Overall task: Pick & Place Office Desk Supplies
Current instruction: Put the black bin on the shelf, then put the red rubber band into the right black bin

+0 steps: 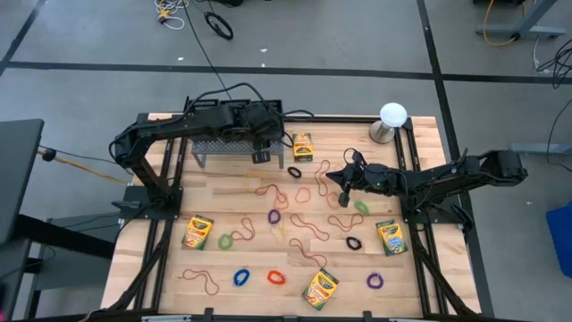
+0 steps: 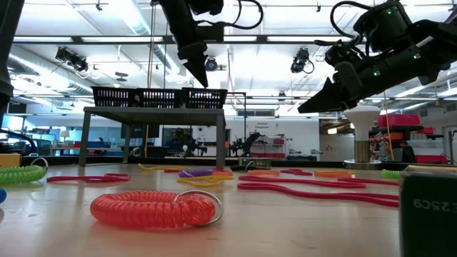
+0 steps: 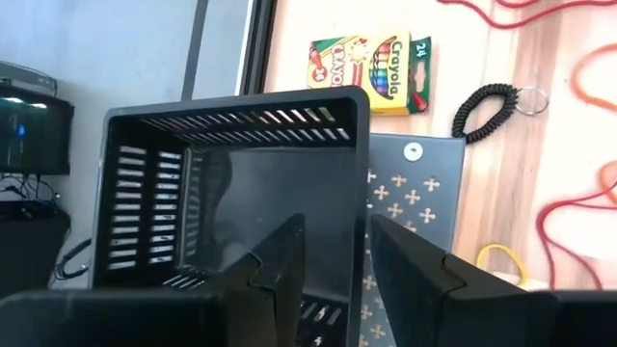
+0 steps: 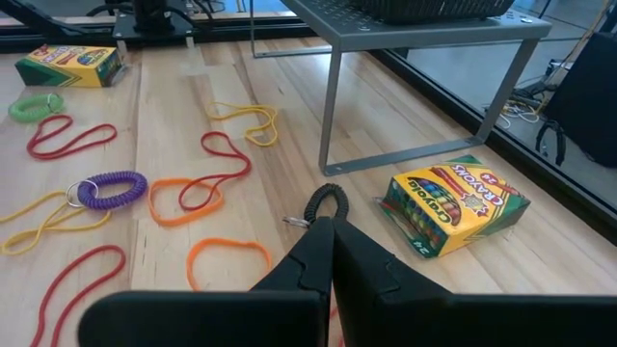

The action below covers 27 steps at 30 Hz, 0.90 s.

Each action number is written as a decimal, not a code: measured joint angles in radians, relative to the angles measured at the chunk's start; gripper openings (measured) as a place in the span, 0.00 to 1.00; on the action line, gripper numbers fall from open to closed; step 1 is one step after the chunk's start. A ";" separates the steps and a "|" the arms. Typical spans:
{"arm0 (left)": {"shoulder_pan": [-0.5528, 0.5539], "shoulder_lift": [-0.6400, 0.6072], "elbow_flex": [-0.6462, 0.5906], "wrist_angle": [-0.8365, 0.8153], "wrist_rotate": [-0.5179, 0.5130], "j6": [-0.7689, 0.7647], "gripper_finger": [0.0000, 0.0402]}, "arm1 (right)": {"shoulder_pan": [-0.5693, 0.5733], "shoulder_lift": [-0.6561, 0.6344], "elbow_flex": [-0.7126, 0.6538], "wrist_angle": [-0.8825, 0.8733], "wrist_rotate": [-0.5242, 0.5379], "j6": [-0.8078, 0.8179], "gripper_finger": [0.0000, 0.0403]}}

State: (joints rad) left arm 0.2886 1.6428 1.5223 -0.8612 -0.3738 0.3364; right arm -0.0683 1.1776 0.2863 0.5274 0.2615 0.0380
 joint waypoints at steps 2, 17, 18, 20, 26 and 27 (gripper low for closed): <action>-0.001 0.000 0.000 0.000 -0.011 0.016 0.31 | 0.000 0.000 0.000 0.000 0.000 0.003 0.03; 0.031 -0.204 -0.080 0.110 0.137 -0.012 0.14 | 0.044 0.000 0.000 0.000 0.001 -0.009 0.03; 0.050 -0.220 -0.113 0.135 0.142 -0.016 0.11 | 0.044 0.000 0.000 0.000 0.001 -0.008 0.03; 0.096 -0.249 -0.180 0.174 0.140 -0.016 0.05 | 0.044 0.000 0.000 0.000 0.001 -0.008 0.03; 0.203 -0.333 -0.358 0.363 0.219 -0.056 0.02 | 0.044 0.000 0.000 0.000 0.001 0.018 0.03; 0.203 -0.355 -0.393 0.419 0.260 -0.052 0.02 | 0.044 0.000 0.000 0.000 0.001 0.040 0.03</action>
State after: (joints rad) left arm 0.4917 1.2880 1.1289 -0.4419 -0.1140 0.2842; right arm -0.0246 1.1778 0.2866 0.5274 0.2621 0.0777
